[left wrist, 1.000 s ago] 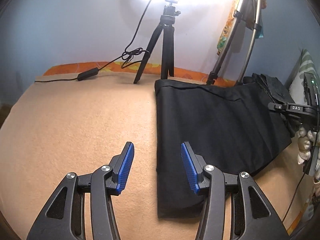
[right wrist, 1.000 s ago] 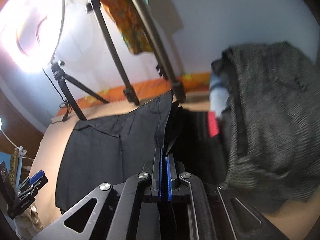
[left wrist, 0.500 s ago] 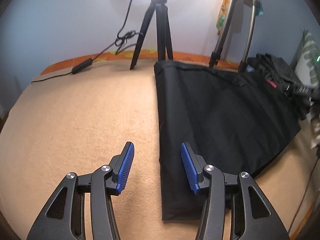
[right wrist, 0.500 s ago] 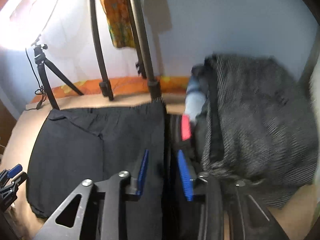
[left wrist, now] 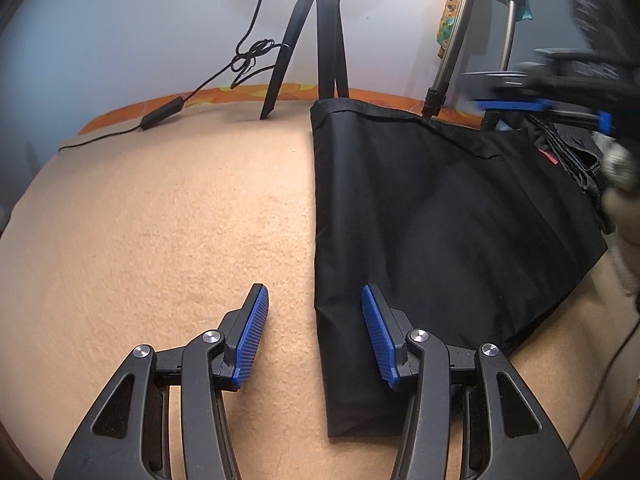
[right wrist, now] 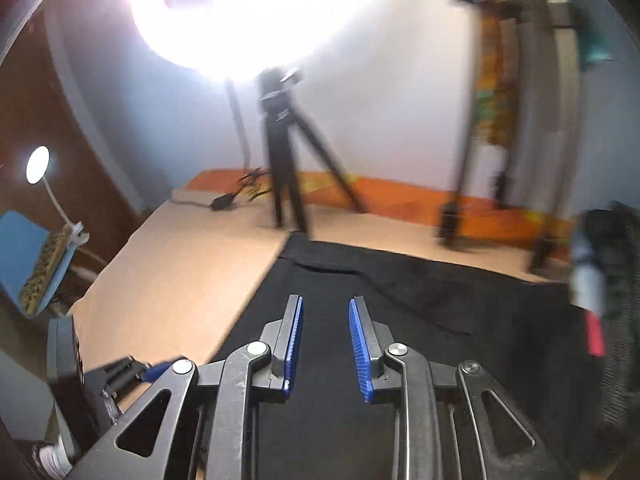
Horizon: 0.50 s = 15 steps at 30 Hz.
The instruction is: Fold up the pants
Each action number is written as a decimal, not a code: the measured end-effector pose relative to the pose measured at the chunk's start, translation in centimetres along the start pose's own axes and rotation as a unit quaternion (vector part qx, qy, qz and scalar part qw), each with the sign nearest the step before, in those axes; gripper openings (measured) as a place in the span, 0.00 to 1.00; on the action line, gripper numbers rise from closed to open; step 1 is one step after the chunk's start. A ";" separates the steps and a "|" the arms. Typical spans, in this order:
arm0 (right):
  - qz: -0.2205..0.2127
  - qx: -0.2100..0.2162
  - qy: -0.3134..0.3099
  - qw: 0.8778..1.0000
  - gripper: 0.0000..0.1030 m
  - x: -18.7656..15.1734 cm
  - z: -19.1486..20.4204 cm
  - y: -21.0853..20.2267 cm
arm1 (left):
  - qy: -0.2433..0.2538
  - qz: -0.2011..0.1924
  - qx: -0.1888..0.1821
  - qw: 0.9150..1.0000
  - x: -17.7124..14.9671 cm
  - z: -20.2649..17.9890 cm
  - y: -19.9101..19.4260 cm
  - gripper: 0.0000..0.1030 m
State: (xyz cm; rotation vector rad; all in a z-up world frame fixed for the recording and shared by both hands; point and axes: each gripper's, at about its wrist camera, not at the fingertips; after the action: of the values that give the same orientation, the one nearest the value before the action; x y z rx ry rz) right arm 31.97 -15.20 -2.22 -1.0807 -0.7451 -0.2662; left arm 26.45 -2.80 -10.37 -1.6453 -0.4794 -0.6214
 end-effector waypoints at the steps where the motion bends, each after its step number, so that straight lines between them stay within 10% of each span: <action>1: 0.009 0.005 -0.005 1.000 0.21 0.4 0.8 1.3 | -0.003 0.002 -0.003 1.000 0.0 0.1 0.0 0.46; 15: 0.092 -0.013 -0.027 0.995 0.17 1.7 5.5 12.0 | -0.022 0.006 -0.030 0.999 -1.5 1.1 -0.8 0.48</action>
State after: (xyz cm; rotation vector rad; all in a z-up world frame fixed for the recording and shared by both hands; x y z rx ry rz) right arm 37.34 -4.54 -8.07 -1.1760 -0.6868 -0.0906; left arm 24.93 -1.52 -10.81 -1.7200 -0.4878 -0.5966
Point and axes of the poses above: each gripper's, at about its wrist camera, not at the fingertips, and y roughly the way its jaws point, z to its left, x to its top, and after that the axes turned 2 degrees about -z, right-handed
